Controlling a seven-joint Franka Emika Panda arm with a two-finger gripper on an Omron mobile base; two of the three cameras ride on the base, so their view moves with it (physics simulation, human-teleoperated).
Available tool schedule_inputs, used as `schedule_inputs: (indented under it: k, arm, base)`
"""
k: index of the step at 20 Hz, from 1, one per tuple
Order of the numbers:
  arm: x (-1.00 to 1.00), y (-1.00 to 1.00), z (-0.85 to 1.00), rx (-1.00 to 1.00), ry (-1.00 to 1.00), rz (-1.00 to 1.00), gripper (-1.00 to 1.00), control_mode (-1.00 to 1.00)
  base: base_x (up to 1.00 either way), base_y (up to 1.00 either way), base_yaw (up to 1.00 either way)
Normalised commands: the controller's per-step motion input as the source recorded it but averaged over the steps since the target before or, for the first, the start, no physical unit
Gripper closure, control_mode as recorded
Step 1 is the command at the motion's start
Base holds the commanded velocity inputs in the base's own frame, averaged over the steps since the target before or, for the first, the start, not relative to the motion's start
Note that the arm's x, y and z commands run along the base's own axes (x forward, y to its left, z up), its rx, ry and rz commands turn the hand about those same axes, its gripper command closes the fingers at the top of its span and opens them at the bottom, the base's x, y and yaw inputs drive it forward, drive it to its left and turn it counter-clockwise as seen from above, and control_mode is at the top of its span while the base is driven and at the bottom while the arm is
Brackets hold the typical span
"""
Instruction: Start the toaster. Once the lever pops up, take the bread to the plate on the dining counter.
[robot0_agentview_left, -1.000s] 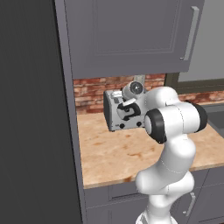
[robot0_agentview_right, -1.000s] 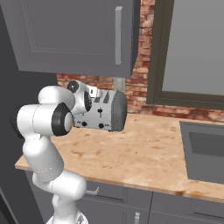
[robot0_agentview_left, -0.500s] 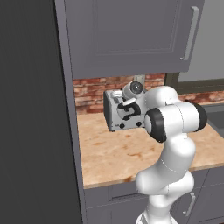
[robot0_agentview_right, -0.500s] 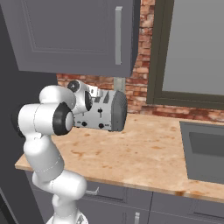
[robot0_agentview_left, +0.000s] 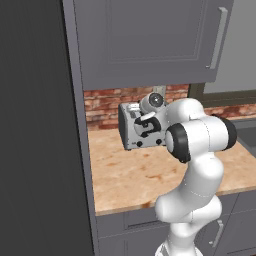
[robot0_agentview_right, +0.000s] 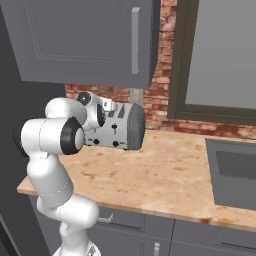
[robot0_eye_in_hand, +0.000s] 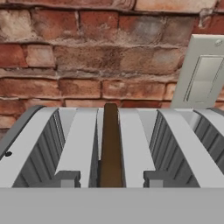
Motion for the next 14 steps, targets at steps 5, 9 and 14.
schedule_inputs:
  k: [5,9,14]
  arm:
    - [0.00,0.00,0.00,0.00,0.00,0.00,1.00,-1.00]
    - [0.00,0.00,0.00,0.00,0.00,0.00,1.00,-1.00]
    - [0.00,0.00,0.00,0.00,0.00,0.00,1.00,-1.00]
  base:
    - [0.00,0.00,0.00]
    - [0.00,0.00,0.00]
    - [0.00,0.00,0.00]
